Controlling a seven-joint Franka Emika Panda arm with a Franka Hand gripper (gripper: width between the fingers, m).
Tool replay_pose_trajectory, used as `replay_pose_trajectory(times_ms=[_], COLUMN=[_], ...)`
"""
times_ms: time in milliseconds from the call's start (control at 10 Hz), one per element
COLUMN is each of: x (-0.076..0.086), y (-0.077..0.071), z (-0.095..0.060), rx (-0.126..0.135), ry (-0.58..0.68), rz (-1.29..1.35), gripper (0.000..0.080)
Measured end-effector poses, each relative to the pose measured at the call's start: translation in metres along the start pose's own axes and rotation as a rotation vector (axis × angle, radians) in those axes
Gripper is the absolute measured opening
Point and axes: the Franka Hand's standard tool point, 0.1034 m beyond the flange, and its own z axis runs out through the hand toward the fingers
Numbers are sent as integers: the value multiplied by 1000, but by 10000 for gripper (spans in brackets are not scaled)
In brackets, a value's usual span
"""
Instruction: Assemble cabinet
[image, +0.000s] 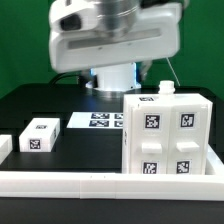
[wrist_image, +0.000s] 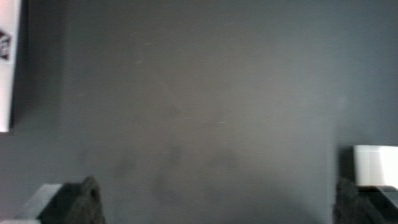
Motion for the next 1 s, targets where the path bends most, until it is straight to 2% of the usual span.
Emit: replay_pose_trajectory(times_ms=[100,200,600,700,800,900,1000], x=[3,6,7,6,-4,-20,-28], y=[11,16,14,23,47,78,99], z=[7,7,8,11,20,26,34], rx=[-6,-9,-9,-14,-25,-44,-72], ry=[21,35,34,52,87,142,196], rz=[-1,-11,-13,-12,29,86,57], gripper=[649,649,649,649,649,649,649])
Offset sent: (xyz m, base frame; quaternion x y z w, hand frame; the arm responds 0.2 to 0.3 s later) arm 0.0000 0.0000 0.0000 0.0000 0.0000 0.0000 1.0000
